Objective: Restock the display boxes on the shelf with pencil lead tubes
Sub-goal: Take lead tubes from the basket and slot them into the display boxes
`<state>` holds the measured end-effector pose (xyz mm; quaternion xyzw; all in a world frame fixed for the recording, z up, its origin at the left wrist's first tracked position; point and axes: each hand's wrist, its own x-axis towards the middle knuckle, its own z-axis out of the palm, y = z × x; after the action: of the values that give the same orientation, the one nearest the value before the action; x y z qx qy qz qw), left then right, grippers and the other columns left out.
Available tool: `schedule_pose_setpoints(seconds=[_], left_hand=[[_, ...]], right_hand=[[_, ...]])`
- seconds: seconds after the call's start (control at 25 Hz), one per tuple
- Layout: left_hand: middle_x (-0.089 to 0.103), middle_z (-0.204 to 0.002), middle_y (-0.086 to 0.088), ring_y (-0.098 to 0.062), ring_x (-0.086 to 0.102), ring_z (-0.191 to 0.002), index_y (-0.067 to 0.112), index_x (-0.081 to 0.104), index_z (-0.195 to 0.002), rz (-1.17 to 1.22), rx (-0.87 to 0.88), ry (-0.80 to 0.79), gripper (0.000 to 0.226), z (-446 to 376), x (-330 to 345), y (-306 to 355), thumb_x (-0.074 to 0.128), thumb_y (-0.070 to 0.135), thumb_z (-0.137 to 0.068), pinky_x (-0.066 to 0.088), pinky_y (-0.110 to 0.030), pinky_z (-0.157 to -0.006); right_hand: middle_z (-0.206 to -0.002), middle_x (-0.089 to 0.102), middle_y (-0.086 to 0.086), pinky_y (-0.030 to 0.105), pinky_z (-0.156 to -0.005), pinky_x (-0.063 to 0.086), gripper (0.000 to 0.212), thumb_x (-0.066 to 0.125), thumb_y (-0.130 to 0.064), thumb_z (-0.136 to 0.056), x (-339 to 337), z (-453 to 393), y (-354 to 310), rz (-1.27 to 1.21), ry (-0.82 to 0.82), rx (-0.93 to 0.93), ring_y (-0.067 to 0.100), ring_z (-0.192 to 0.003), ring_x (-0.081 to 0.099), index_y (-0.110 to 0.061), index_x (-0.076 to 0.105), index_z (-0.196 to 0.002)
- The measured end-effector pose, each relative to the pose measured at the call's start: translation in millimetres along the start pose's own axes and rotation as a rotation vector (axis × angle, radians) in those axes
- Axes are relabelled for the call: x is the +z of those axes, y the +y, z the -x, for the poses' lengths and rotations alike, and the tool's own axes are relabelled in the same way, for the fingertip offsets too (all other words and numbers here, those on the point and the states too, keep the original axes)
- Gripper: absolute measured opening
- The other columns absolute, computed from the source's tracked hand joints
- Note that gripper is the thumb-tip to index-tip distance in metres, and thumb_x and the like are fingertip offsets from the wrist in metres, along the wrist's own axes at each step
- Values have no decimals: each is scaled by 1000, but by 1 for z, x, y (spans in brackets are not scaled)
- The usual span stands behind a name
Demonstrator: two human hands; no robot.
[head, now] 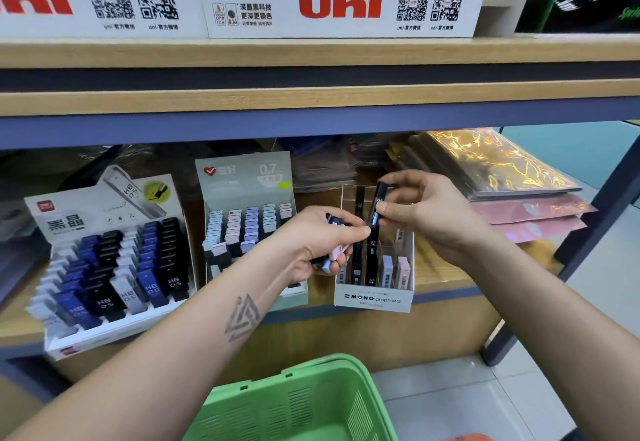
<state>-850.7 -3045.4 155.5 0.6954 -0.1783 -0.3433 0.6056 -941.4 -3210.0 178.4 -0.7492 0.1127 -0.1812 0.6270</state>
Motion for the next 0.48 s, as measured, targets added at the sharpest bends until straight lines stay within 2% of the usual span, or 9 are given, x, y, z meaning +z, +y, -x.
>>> schedule_pose_setpoints(seconds=[0.12, 0.28, 0.36, 0.48], left_hand=[[55, -61, -10, -15, 47, -43, 12, 69, -103, -5, 2, 16, 18, -2, 1, -2, 78, 15, -87, 37, -20, -39], [54, -59, -9, -15, 46, -42, 12, 68, -104, -44, -5, 29, 16, 0, 0, -3, 74, 14, -90, 36, -20, -38], [54, -59, -9, -15, 46, -42, 12, 67, -105, -54, -8, 27, 16, 0, -2, -1, 74, 13, -90, 36, -20, -38], [54, -60, -9, -15, 46, -43, 11, 68, -102, -32, -3, 58, 13, 1, -5, 3, 74, 13, -91, 37, -20, -38]], right_hand=[[-84, 73, 16, 27, -69, 60, 35, 72, 4, -87, 3, 1, -2, 38, -36, -8, 25, -78, 75, -11, 63, -118], [-82, 75, 16, 33, -69, 61, 18, 70, -5, -92, 2, -5, -3, 101, -6, -18, 22, -72, 72, -6, 68, -110], [-78, 74, 16, 31, -65, 59, 15, 72, -6, -91, 1, -9, -3, 123, -15, -33, 20, -67, 69, -5, 69, -106], [-81, 74, 17, 28, -64, 59, 17, 74, -4, -89, 3, -15, -5, 128, -10, -54, 23, -71, 72, -2, 70, -105]])
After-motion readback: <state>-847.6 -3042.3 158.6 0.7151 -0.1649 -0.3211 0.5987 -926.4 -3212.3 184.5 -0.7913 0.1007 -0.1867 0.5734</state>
